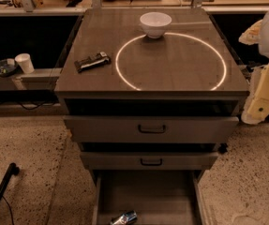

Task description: Pick redbull can from bottom drawer and place on counter

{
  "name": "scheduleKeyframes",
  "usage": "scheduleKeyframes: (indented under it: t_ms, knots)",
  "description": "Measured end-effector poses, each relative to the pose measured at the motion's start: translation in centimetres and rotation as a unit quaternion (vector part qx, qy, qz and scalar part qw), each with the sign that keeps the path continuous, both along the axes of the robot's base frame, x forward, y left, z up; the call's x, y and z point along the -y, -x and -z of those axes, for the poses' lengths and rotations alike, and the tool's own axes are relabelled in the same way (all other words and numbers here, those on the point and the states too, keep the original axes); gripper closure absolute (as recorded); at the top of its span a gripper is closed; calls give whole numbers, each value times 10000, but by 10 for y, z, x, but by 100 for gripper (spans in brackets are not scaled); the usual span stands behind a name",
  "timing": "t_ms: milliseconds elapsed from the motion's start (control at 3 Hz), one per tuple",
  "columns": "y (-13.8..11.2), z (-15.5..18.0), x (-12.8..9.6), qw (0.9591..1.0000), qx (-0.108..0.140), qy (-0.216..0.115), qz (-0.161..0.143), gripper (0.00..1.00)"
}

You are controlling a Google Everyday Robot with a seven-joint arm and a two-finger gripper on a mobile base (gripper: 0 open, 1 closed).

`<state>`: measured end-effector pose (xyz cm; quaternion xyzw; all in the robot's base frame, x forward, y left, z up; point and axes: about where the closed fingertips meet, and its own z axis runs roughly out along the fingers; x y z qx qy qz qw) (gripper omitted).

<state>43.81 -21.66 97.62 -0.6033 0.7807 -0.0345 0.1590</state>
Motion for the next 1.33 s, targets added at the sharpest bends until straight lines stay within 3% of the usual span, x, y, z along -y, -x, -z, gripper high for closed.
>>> scheduleKeyframes:
  t_ms: [333, 667, 1000, 1333]
  knots:
    - [0, 0, 0, 10000, 0, 0, 0, 0]
    - [6, 37, -22, 9991, -370, 8, -222, 0]
    - [37, 75, -73, 9959, -538, -177, -705, 0]
    - [81, 106, -129, 9906, -344, -678, -1138, 0]
